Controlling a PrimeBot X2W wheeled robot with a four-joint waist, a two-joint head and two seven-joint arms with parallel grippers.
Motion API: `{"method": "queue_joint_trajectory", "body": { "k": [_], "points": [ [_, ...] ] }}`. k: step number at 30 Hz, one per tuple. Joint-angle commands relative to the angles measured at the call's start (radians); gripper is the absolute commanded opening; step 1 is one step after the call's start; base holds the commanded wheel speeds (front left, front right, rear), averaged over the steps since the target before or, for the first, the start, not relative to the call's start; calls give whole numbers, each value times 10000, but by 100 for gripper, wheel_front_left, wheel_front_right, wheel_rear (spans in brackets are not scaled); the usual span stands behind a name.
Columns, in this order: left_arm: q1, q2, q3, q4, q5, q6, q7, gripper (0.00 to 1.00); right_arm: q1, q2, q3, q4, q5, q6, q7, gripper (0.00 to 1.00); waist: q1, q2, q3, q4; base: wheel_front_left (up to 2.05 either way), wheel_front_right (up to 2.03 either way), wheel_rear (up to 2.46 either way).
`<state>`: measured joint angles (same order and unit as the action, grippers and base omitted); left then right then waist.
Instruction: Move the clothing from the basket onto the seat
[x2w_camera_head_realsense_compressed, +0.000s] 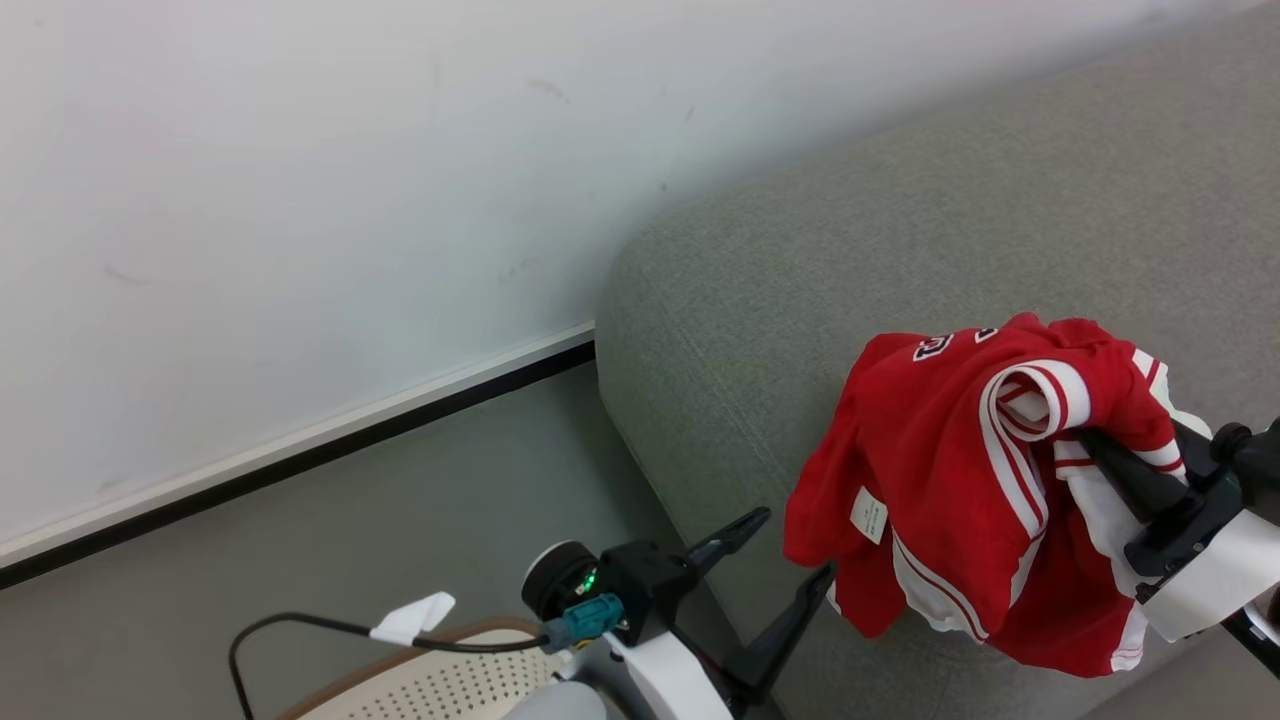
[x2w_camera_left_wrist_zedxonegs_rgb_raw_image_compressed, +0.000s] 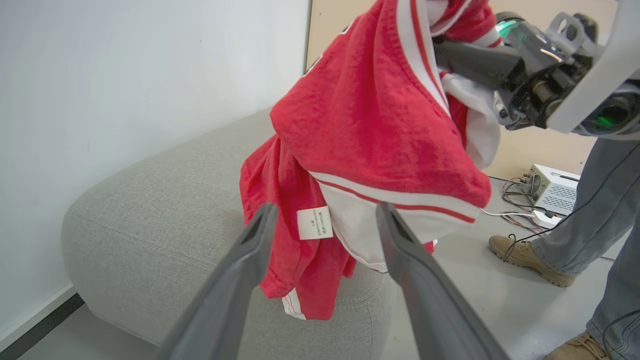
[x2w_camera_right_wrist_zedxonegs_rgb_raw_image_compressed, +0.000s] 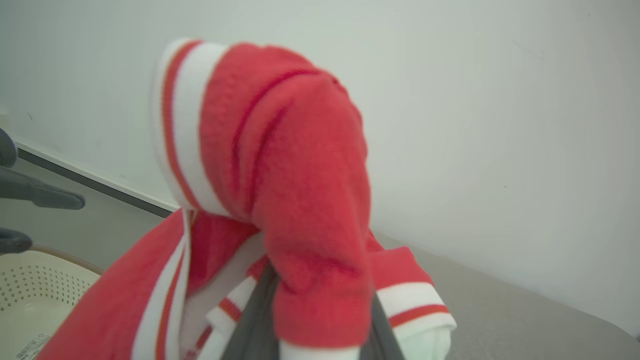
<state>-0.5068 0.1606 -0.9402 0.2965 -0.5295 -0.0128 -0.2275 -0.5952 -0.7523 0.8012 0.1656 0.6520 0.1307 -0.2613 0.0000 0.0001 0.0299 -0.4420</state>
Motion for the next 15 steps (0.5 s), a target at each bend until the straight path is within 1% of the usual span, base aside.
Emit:
{"method": "queue_joint_trajectory", "body": {
  "k": [1, 8, 15],
  "points": [
    [-117, -10, 15, 53, -100, -31, -49, 100, 171, -33, -154, -40, -115, 0, -55, 0, 0, -1, 99, -235, 0, 0, 0],
    [-179, -53, -18, 69, -171, -45, -74, 100, 484, -63, -538, -217, -213, 0, -54, 0, 0, -1, 194, -374, 0, 0, 0],
    [-338, -76, -87, 46, -168, -56, 31, 100, 577, -9, -929, -224, -294, 0, -39, 0, 0, -1, 494, -185, 0, 0, 0]
  ]
}}
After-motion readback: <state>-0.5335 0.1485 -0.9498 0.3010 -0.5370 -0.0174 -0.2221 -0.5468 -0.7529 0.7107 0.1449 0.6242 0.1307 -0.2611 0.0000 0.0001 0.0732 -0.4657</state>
